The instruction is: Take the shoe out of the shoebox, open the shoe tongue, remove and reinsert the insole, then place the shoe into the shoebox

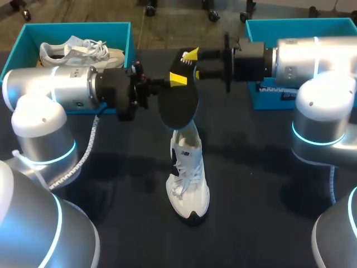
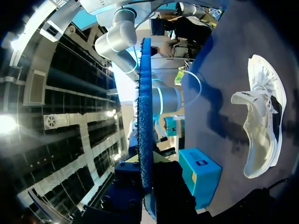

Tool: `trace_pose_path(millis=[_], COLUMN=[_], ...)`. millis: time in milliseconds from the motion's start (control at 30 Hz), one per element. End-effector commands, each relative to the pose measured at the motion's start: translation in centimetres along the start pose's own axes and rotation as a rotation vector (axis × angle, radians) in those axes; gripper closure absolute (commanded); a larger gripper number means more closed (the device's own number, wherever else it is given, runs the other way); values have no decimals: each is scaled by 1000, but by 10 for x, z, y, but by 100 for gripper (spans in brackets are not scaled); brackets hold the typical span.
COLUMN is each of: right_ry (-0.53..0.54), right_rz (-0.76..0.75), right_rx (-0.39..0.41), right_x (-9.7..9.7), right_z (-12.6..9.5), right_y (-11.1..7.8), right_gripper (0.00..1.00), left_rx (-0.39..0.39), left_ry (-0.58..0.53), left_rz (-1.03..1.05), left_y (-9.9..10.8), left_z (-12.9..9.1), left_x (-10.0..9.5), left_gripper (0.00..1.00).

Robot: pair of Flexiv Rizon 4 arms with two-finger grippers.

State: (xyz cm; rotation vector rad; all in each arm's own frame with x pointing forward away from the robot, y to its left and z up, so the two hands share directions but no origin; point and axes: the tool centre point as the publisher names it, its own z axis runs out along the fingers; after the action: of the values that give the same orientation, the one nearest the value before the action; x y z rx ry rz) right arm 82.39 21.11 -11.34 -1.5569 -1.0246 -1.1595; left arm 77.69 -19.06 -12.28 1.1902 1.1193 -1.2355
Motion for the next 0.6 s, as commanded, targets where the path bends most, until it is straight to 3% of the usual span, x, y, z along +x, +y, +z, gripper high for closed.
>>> trace_pose_path(millis=[33,300,600], right_ry=[12,4,0], right_rz=[-40,-139,-251], right_rx=[-17,-25,21], right_x=[-2,-7,-15], right_z=[-13,-34,-55], right_y=[-6,-19,-34], right_gripper=[0,0,0], left_rx=[9,24,25], left_ry=[-8,-6,3], left_rz=[0,-8,-20], left_y=[-1,-2,-6], left_z=[-6,-17,-29], left_x=[-2,-5,-11], left_gripper=[100,100,100])
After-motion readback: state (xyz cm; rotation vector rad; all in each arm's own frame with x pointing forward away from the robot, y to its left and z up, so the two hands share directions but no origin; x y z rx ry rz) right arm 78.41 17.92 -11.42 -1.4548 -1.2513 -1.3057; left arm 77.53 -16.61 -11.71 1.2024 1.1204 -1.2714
